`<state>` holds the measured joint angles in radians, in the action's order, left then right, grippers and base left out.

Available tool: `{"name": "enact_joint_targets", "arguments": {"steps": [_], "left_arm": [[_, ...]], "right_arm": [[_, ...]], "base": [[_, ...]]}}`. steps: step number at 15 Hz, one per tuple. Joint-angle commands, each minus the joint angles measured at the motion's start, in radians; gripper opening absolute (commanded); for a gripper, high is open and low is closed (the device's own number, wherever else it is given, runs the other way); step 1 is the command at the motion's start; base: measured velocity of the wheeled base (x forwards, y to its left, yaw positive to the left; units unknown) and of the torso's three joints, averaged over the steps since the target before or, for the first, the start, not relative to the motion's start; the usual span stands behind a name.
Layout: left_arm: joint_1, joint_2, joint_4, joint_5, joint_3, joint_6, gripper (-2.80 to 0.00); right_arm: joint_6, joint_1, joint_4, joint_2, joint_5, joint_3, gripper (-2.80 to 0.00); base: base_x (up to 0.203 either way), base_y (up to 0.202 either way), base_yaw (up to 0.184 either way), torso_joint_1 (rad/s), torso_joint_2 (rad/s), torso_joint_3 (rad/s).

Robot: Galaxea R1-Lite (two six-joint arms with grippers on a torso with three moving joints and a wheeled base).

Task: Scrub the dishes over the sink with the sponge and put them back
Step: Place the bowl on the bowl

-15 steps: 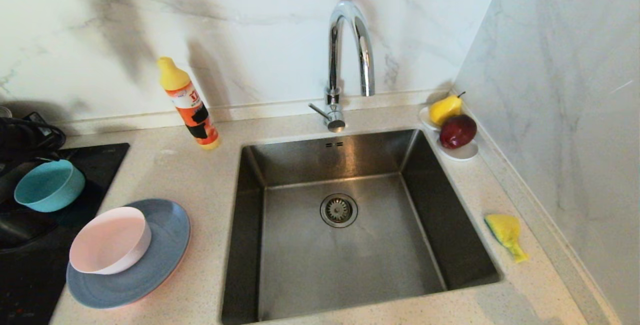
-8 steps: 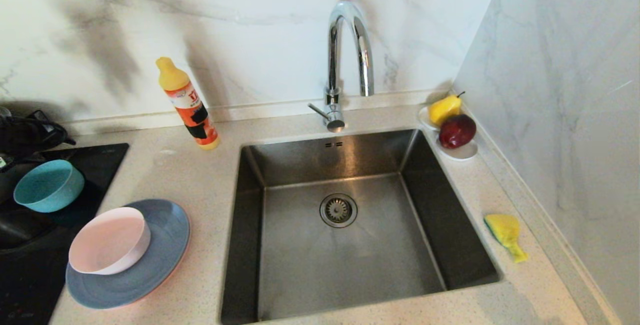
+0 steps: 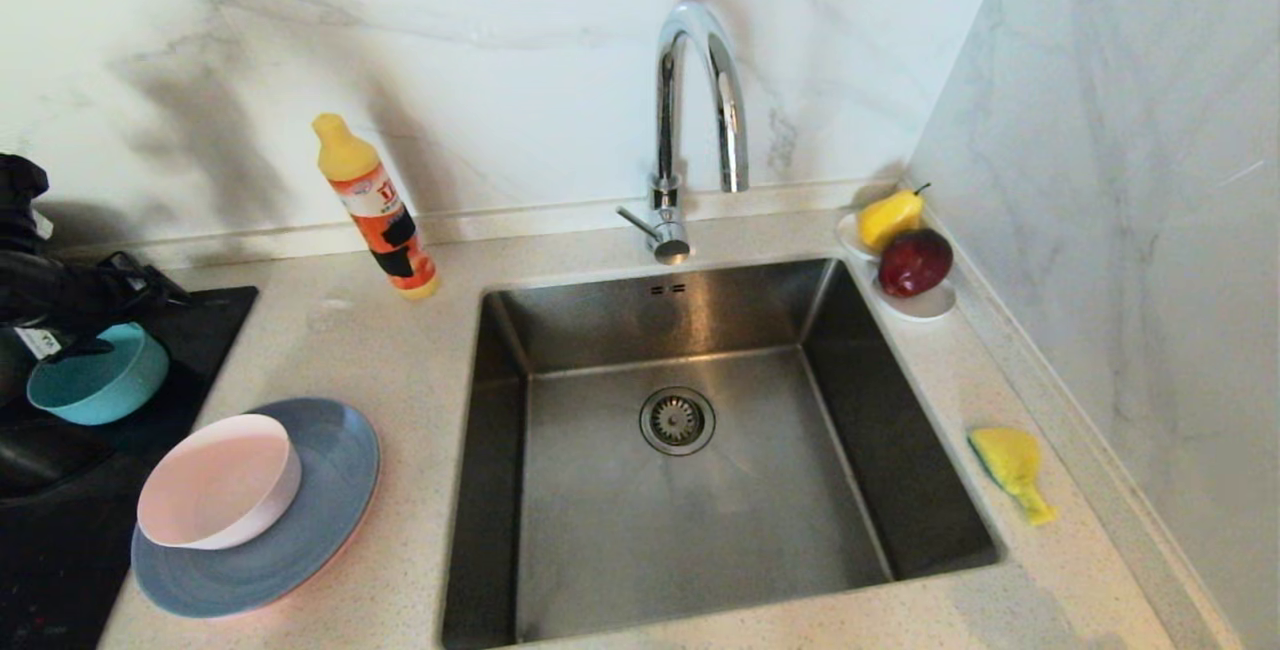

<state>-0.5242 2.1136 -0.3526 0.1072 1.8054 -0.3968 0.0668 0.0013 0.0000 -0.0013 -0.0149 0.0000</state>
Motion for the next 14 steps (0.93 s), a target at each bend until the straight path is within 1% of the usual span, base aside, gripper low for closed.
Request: {"name": "enact_joint_targets", "arguments": {"steps": [1, 7, 8, 11, 14], "left_arm": [[0.0, 0.033, -0.002, 0.0, 0.007, -0.001, 0.0], [0.0, 0.085, -0.011, 0.002, 0.006, -0.002, 0.0], [0.0, 0.085, -0.013, 0.0, 0.005, 0.001, -2.8], [0.0, 0.066, -0.02, 0.001, 0.015, -0.007, -2.8], [-0.001, 0.027, -0.062, -0.001, 0.017, -0.002, -2.8]], "right_arm": [[0.001, 0.0, 0.0, 0.0, 0.0, 0.0, -2.8], [0.001, 0.0, 0.0, 0.0, 0.0, 0.0, -2.8], [0.001, 0.0, 0.0, 0.0, 0.0, 0.0, -2.8], [0.001, 0.0, 0.0, 0.0, 0.0, 0.0, -2.8], [0.001, 0.0, 0.0, 0.0, 0.0, 0.0, -2.8]], "base": [[0.0, 0.0, 0.0, 0.0, 0.0, 0.0], [0.0, 0.0, 0.0, 0.0, 0.0, 0.0], [0.0, 0.0, 0.0, 0.0, 0.0, 0.0], [0.0, 0.0, 0.0, 0.0, 0.0, 0.0], [0.0, 0.0, 0.0, 0.0, 0.0, 0.0]]}}
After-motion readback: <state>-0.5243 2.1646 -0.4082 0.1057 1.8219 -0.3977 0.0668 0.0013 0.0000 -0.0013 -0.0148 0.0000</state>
